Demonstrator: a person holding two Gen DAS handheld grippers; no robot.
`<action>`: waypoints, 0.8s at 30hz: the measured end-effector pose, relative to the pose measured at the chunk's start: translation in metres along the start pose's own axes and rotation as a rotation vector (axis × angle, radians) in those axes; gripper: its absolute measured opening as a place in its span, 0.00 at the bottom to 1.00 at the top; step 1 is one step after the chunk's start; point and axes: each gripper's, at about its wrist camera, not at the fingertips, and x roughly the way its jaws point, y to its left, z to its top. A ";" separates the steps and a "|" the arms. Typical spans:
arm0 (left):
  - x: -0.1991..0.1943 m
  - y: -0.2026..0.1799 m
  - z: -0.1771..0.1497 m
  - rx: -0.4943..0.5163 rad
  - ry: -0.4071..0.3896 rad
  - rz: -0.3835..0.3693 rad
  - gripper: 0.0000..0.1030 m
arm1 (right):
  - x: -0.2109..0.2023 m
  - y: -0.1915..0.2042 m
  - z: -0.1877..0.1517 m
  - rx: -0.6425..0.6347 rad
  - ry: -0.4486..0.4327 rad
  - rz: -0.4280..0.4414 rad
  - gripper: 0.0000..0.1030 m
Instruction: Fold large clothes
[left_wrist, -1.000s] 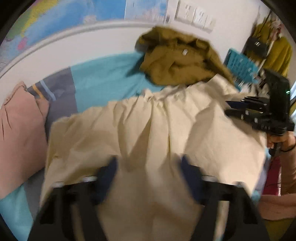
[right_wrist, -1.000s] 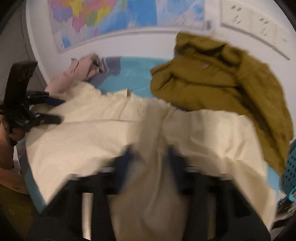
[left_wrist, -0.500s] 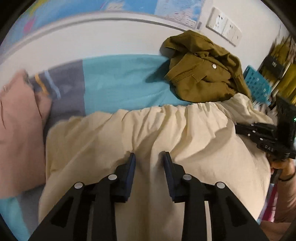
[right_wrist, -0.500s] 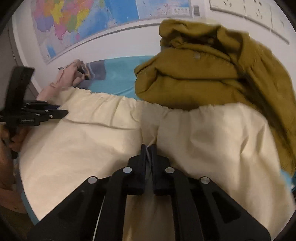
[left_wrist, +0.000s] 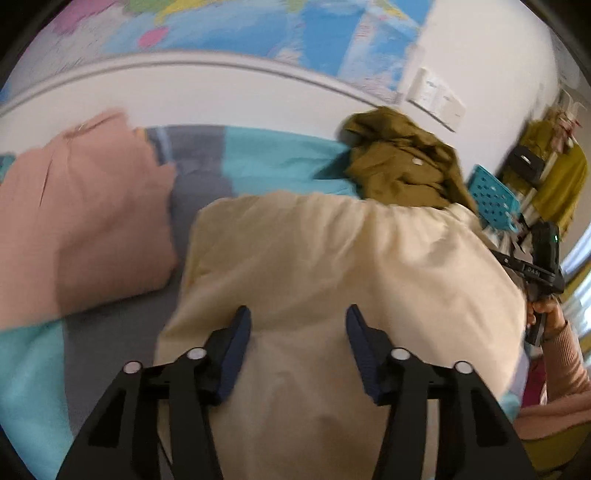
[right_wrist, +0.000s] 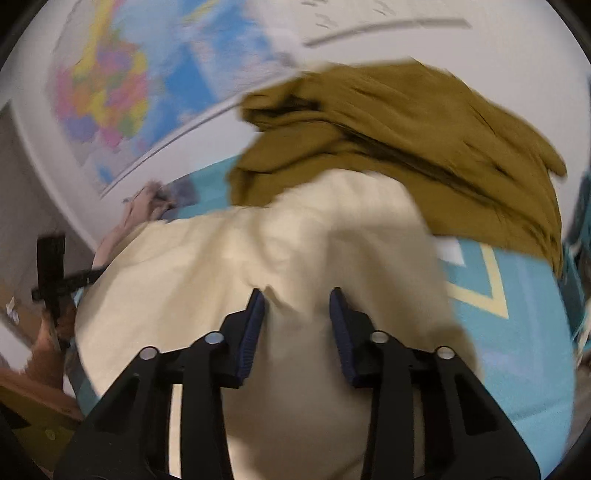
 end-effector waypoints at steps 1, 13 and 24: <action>0.002 0.006 0.000 -0.027 0.002 -0.003 0.44 | 0.001 -0.004 0.000 0.022 -0.002 0.003 0.35; -0.091 0.012 -0.047 -0.076 -0.132 0.035 0.71 | -0.100 0.001 -0.032 0.043 -0.173 -0.050 0.67; -0.062 0.027 -0.078 -0.171 -0.004 0.033 0.37 | -0.091 -0.028 -0.074 0.136 -0.062 -0.020 0.15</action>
